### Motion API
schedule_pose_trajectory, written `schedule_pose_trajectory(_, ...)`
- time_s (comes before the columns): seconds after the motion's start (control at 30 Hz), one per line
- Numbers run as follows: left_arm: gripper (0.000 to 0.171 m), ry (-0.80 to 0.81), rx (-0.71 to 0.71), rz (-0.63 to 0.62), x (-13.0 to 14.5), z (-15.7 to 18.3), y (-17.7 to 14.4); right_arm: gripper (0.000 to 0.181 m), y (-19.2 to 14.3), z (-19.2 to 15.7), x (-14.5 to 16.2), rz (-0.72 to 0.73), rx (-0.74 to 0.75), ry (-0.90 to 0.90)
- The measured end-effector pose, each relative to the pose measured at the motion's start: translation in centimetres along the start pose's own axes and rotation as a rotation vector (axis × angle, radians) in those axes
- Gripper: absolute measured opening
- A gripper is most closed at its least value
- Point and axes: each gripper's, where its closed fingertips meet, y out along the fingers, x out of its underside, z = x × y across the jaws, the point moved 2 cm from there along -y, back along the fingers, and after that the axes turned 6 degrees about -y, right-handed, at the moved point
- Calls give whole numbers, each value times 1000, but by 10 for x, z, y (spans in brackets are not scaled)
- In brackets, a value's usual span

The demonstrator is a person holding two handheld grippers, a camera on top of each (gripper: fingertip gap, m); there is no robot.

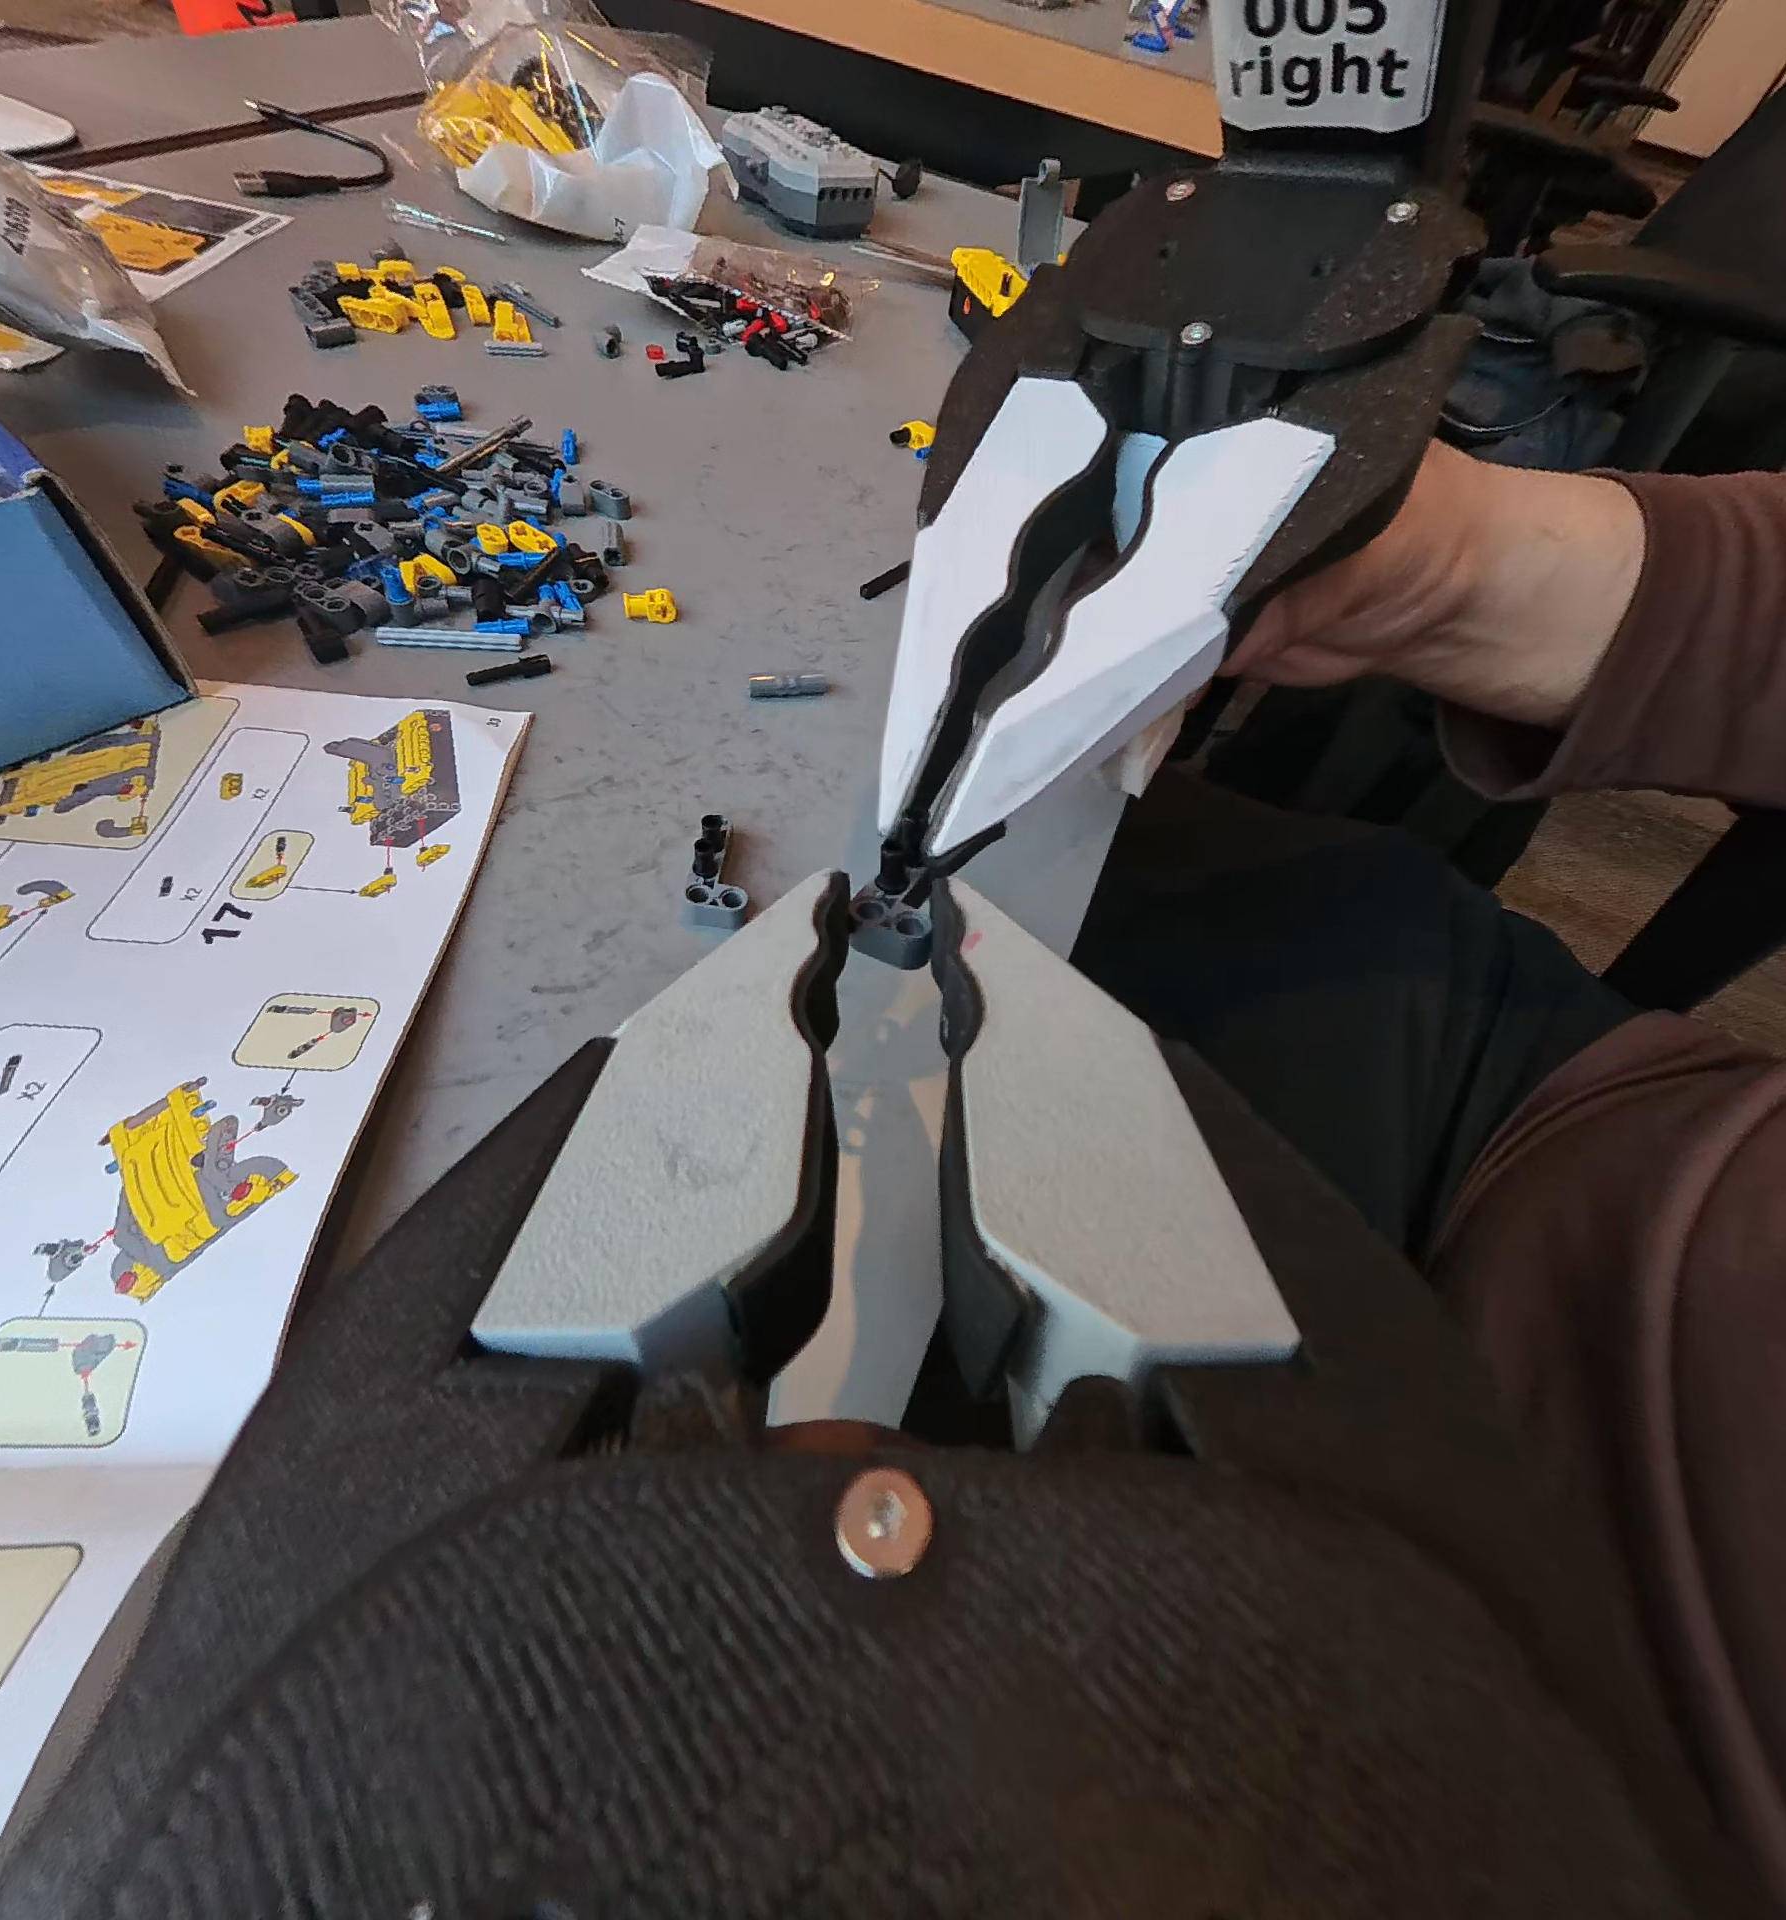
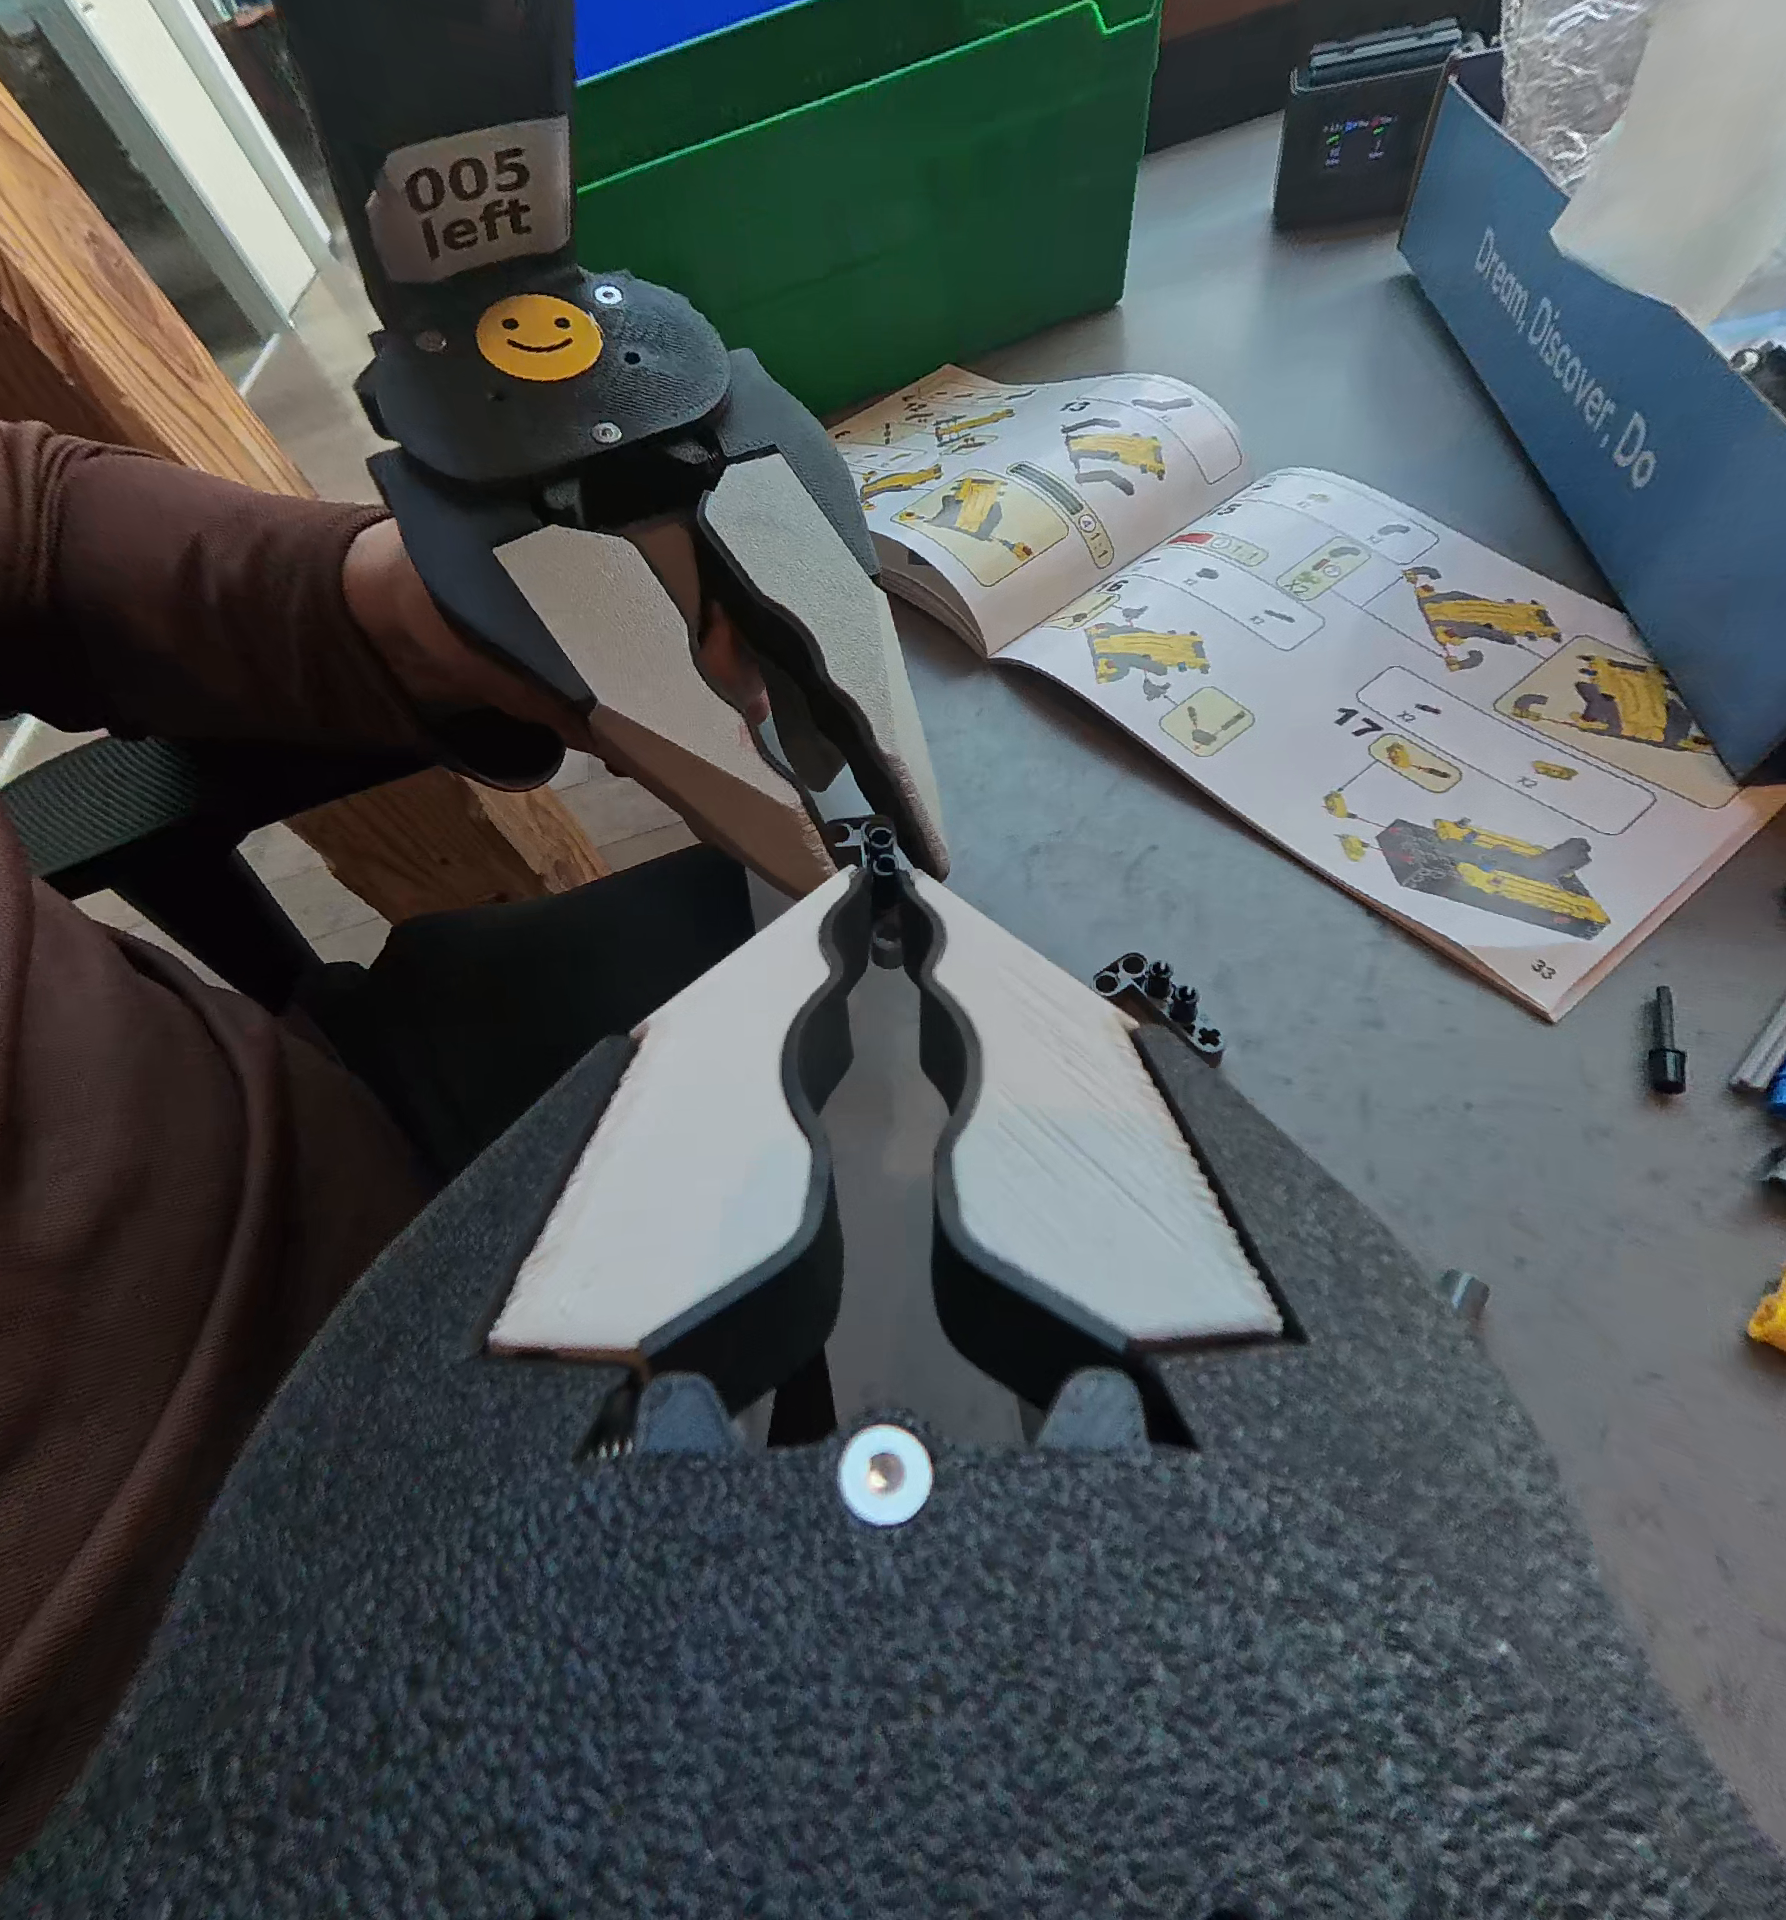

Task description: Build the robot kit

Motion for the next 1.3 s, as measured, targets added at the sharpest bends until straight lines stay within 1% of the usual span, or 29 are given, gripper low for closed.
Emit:
schedule_pose_trajectory(0.1, 12, -10, 3, 2, 0, 0, 0, 3, 0, -1, -1, 0, 21, -43)
schedule_pose_trajectory(0.27, 13, 22, -4, -15, 0, -1, -1, 2, 2, -1, -4, 17, 28, -37)
schedule_pose_trajectory(0.37, 12, 82, -86, -11, -3, -9, 0, 1, 5, 7, -6, 3, 134, -123)
schedule_pose_trajectory(0.43, 13, 43, -109, -27, 0, -15, 3, 1, 8, 10, -8, -13, 233, -231)
schedule_pose_trajectory(0.5, 12, -41, -88, -10, -2, -19, 2, 1, 10, 12, -15, 17, 301, -268)
schedule_pose_trajectory(0.57, 12, -169, -22, 30, -7, -21, -1, 1, 11, 14, -22, 68, 323, -245)
schedule_pose_trajectory(0.63, 12, -224, 11, 51, -10, -23, -2, 0, 10, 17, -27, 112, 321, -189)
schedule_pose_trajectory(0.67, 12, -226, -1, 21, -6, -24, -1, 0, 3, 21, -36, 196, 337, -135)
schedule_pose_trajectory(0.7, 12, -199, -21, -34, 2, -24, 2, 0, -6, 26, -43, 265, 319, -47)
schedule_pose_trajectory(0.73, 12, -151, -41, -37, 2, -21, 4, 0, -14, 33, -46, 303, 298, 20)
schedule_pose_trajectory(0.77, 12, -122, -52, -41, 3, -18, 7, 0, -17, 39, -43, 308, 276, 63)
schedule_pose_trajectory(0.83, 12, -105, -52, -44, 3, -15, 9, 0, -20, 44, -31, 281, 252, 117)
schedule_pose_trajectory(0.9, 12, -122, -48, -38, 3, -16, 9, 0, -16, 30, -26, 225, 128, 99)
schedule_pose_trajectory(0.93, 12, -135, -41, -29, 1, -17, 8, 1, -15, 24, -23, 183, 93, 76)
schedule_pose_trajectory(0.97, 12, -140, -32, -25, 1, -17, 8, 12, -14, 23, -20, 149, 96, 45)
schedule_pose_trajectory(1.1, 12, -113, -20, -33, 2, -13, 8, 8, -4, 14, -8, 34, 67, -39)
schedule_pose_trajectory(1.3, 12, -97, -12, -38, 3, -11, 9, 4, 5, 9, -4, -12, 36, -71)
